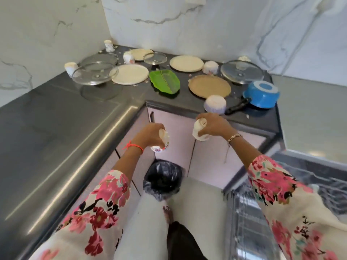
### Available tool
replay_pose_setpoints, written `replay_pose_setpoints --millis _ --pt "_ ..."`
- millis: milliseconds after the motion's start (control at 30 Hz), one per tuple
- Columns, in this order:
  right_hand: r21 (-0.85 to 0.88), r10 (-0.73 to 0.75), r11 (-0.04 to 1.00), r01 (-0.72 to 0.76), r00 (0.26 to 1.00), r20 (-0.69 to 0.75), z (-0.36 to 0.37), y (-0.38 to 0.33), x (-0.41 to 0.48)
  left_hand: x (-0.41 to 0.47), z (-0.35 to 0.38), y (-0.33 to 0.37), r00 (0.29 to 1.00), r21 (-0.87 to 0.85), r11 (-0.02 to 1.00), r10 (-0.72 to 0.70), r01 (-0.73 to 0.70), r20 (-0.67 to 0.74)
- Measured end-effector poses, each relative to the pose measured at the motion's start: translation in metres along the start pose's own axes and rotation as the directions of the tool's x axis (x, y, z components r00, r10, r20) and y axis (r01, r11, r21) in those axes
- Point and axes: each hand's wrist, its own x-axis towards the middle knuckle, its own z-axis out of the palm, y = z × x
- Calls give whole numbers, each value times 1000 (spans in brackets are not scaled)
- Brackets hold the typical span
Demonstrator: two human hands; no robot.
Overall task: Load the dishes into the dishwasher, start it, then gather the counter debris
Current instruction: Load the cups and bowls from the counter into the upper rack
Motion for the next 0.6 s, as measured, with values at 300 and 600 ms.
replay_pose_setpoints --millis 300,600 --pt "62 247 967 -249 968 33 61 81 -213 -124 127 99 981 -22 995 102 -99 165" --pt "214 431 879 -427 902 26 80 214 -358 -167 241 239 947 -59 982 190 -181 259"
